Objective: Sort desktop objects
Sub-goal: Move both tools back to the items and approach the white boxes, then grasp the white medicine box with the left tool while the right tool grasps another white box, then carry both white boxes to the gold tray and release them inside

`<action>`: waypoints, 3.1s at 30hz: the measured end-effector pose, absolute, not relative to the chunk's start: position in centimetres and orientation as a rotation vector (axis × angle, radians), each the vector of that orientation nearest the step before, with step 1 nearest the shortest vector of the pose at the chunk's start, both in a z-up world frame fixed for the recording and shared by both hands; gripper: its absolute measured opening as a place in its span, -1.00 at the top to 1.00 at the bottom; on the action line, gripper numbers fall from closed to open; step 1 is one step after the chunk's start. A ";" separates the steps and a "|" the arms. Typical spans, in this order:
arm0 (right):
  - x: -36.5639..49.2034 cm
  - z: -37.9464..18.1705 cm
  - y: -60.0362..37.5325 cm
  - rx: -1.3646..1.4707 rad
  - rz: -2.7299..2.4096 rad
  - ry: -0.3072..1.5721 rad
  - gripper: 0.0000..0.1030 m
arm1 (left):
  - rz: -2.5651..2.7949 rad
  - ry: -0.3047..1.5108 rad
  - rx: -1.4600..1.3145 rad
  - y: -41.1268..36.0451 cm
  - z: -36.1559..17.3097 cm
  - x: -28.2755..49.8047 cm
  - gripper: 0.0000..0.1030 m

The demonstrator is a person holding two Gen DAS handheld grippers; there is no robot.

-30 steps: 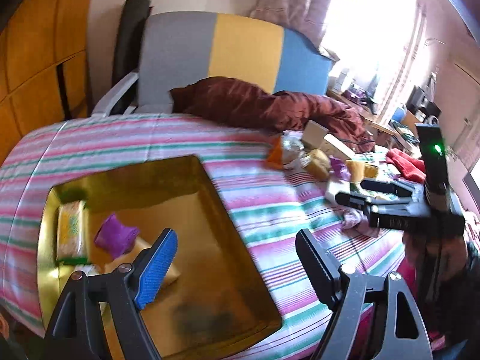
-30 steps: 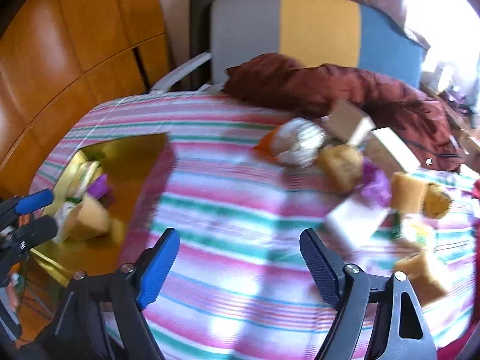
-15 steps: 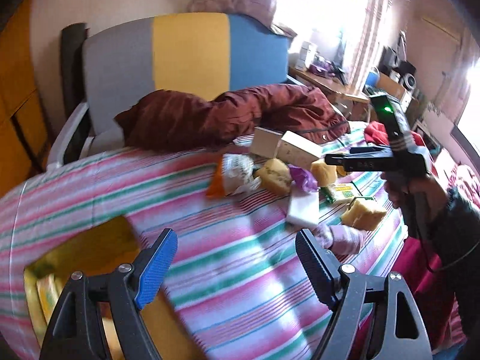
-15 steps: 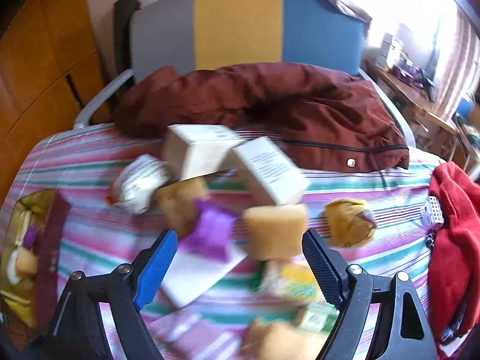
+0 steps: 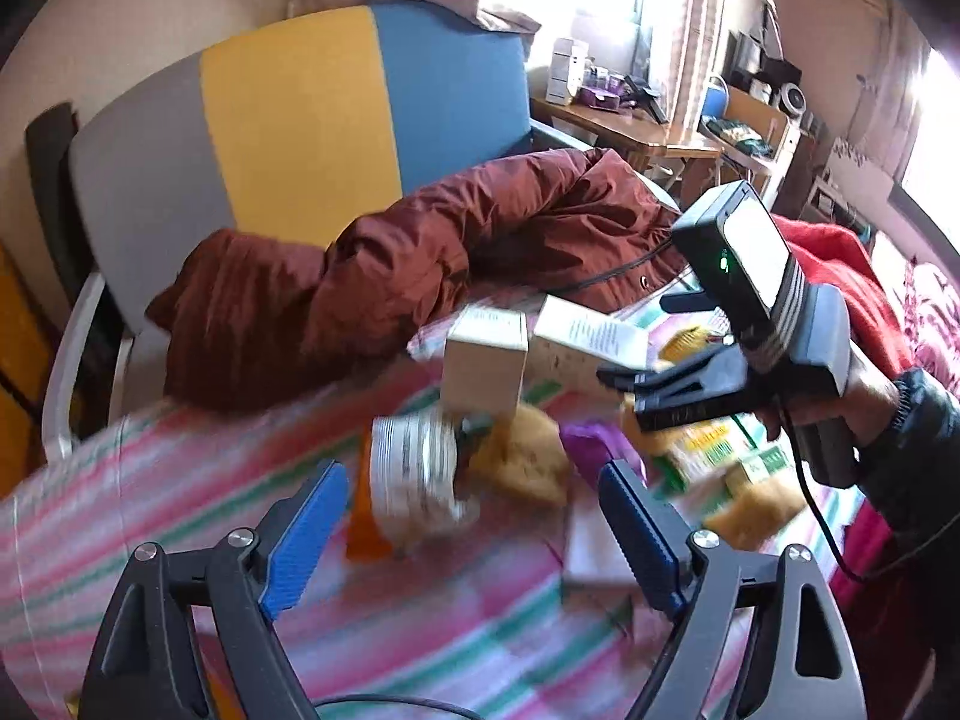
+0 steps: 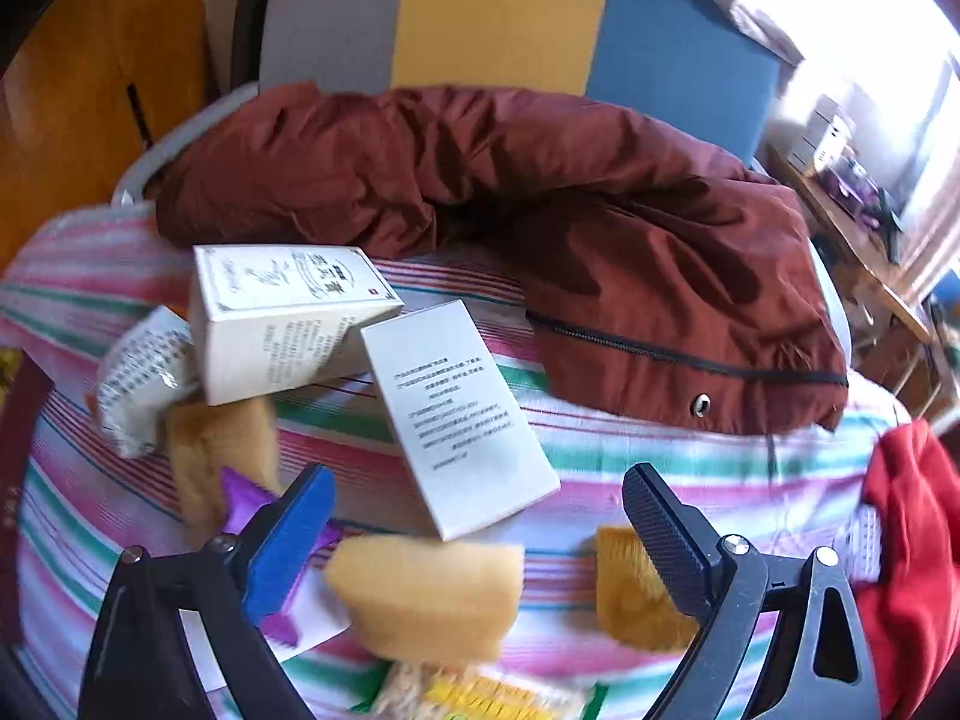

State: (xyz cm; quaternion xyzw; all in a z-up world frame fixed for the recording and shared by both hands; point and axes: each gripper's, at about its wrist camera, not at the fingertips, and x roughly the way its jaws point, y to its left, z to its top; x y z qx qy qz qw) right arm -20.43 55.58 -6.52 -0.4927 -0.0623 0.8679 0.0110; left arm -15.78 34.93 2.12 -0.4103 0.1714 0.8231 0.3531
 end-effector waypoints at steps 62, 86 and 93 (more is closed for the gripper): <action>-14.5 2.7 42.8 -1.372 3.137 -0.037 0.03 | 2.566 0.034 -0.990 12.2 11.6 -12.6 0.01; -13.3 -3.1 14.1 -1.935 3.182 -0.159 0.03 | 2.762 -0.285 -1.330 -8.4 -3.3 -7.7 0.00; -15.2 -5.4 9.2 -2.039 3.071 -0.129 0.03 | 2.720 -0.293 -1.377 -9.6 -5.4 -7.6 0.00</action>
